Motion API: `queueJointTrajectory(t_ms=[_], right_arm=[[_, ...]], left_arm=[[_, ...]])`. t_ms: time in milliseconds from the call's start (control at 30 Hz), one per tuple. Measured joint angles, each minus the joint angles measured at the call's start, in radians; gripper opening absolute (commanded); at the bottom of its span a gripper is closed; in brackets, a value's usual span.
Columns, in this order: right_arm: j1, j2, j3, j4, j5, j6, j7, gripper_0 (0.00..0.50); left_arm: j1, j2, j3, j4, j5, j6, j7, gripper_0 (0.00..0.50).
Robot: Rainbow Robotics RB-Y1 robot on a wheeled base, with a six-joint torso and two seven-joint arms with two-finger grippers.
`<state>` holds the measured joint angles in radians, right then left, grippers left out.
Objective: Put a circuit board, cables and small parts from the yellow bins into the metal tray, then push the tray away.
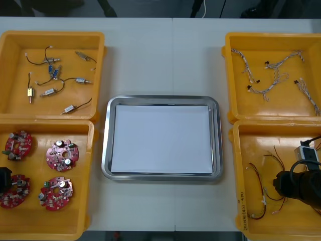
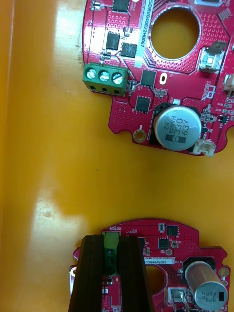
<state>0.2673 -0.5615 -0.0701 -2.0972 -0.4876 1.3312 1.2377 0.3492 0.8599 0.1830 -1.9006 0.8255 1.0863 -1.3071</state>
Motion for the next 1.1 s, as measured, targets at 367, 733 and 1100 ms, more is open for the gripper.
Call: queueJointTrajectory(t_ms=[367,733,1100], right_arm=[[0.0,0.0,0.0,0.0,-0.001,-0.014,0.0,0.0],[0.003,0.0,0.001,0.0,-0.001,-0.025,0.0,0.0],[0.004,0.0,-0.049,-0.125,0.0,0.109,0.0,0.0]], left_arm=[[0.0,0.003,0.0,0.0,0.0,0.0,0.0,0.0],[-0.025,0.024,0.026,-0.019,0.008,0.141,0.0,0.0],[-0.096,0.029,0.098,-0.109,0.041,0.356,0.0,0.0]])
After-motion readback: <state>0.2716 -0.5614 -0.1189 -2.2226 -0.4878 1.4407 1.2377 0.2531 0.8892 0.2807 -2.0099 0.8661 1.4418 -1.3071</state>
